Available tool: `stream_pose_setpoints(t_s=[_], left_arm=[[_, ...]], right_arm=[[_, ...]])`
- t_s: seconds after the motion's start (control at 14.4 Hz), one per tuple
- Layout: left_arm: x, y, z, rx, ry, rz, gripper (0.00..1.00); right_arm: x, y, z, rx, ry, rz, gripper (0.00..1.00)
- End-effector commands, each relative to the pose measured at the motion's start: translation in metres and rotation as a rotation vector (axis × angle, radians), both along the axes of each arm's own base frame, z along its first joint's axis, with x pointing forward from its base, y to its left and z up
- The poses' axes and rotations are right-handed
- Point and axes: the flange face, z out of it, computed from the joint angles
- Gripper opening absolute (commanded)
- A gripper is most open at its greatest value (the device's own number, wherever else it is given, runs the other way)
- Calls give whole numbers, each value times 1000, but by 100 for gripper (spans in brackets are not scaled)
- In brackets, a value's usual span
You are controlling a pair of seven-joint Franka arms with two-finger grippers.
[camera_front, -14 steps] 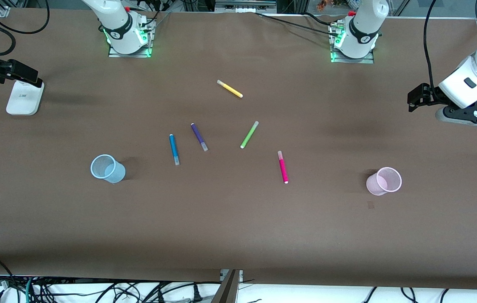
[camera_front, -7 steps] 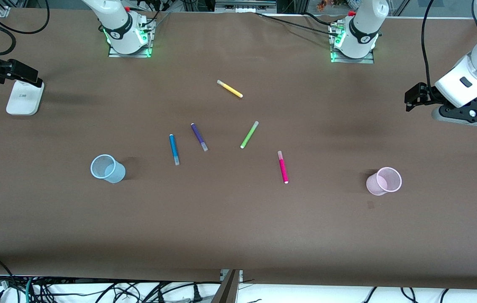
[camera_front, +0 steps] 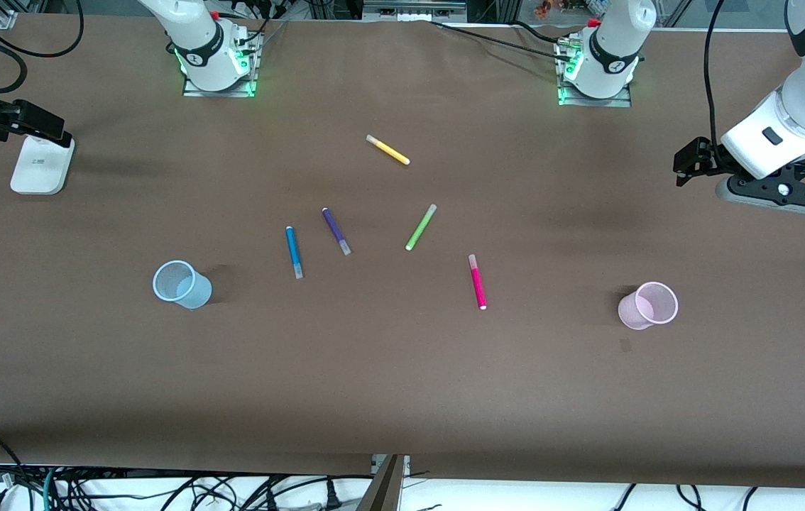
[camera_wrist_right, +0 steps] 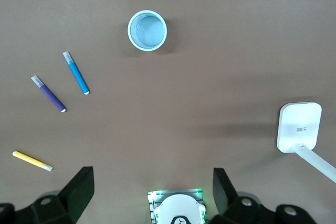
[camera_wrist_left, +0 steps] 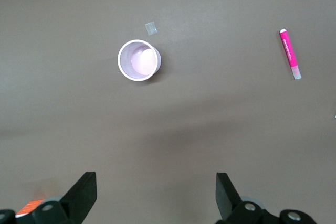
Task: Place pink and blue markers in matching cups
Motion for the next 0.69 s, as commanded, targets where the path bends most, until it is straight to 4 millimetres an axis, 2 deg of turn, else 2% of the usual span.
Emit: stream_pose_setpoints(t_s=[0.0,0.49,0.62], left_arm=[[4,1,6,1,4,-11,100],[5,7,6,1,3,-1,100],[5,6,5,1,4,-2,100]], right_arm=[[0,-6,1,24,-2,1,100],[3,-6,-3,28,-3,-1,100],[8,-5,-11,27,12,2,100]])
